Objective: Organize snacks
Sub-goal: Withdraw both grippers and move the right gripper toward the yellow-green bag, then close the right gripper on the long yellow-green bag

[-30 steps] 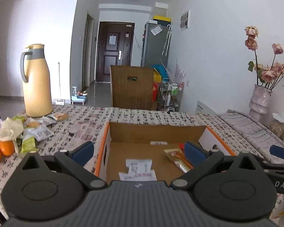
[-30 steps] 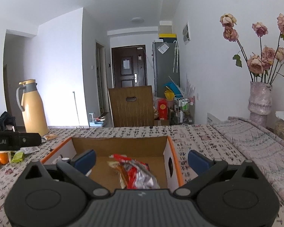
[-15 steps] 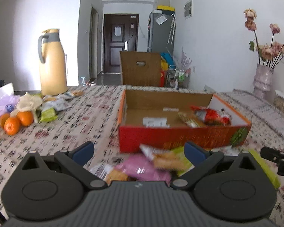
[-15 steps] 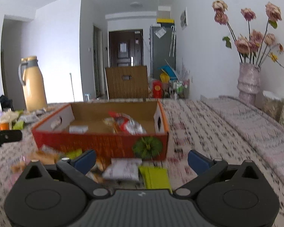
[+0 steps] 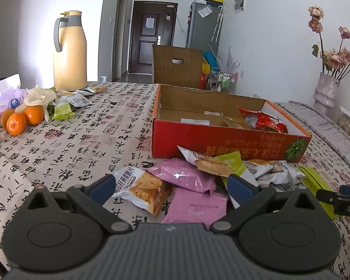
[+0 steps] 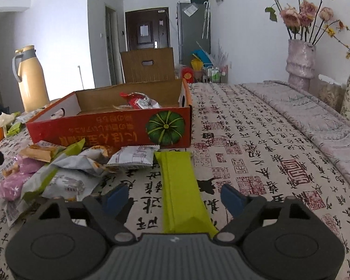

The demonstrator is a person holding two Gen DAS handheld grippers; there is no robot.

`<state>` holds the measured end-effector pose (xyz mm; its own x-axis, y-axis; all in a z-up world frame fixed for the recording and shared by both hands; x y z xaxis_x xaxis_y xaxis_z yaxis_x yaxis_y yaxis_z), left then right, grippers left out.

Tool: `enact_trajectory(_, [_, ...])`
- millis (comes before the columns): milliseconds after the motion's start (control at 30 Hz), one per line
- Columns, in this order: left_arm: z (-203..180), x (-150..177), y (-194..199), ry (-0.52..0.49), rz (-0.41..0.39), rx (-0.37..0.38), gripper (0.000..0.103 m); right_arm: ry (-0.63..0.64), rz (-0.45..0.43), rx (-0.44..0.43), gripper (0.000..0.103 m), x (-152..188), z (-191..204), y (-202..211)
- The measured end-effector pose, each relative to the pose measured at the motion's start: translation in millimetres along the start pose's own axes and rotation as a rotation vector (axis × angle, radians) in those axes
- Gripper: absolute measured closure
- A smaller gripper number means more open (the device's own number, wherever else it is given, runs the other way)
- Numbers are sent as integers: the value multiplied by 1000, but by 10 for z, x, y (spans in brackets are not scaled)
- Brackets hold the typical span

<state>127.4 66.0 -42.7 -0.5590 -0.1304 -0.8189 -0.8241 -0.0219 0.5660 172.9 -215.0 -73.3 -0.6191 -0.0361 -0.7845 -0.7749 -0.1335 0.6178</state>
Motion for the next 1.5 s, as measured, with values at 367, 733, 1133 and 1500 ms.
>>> enact_trajectory(367, [-30, 34, -61, -10, 29, 0, 0, 11, 105, -11, 52, -118, -60, -341])
enact_trajectory(733, [-48, 42, -94, -19, 49, 4, 0, 92, 70, -9, 69, -74, 75, -320])
enact_trajectory(1133, [82, 12, -204, 4, 85, -32, 0, -16, -60, 11, 71, -115, -81, -36])
enact_trajectory(1500, [333, -156, -377, -97, 113, -138, 0, -43, -75, 24, 70, -97, -166, 22])
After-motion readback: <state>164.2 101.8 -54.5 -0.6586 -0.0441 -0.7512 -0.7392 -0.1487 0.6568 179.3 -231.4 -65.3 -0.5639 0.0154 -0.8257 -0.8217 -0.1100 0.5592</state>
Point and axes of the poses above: each gripper's, at about its wrist camera, not at the fingertips, and y roughly against the way its jaws point, z to its left, x to its underside, the point moved 5 cm from there along -y, roughly the way its jaws point, and after that the axes turned 4 degrees about z, right-handed, at the moved point
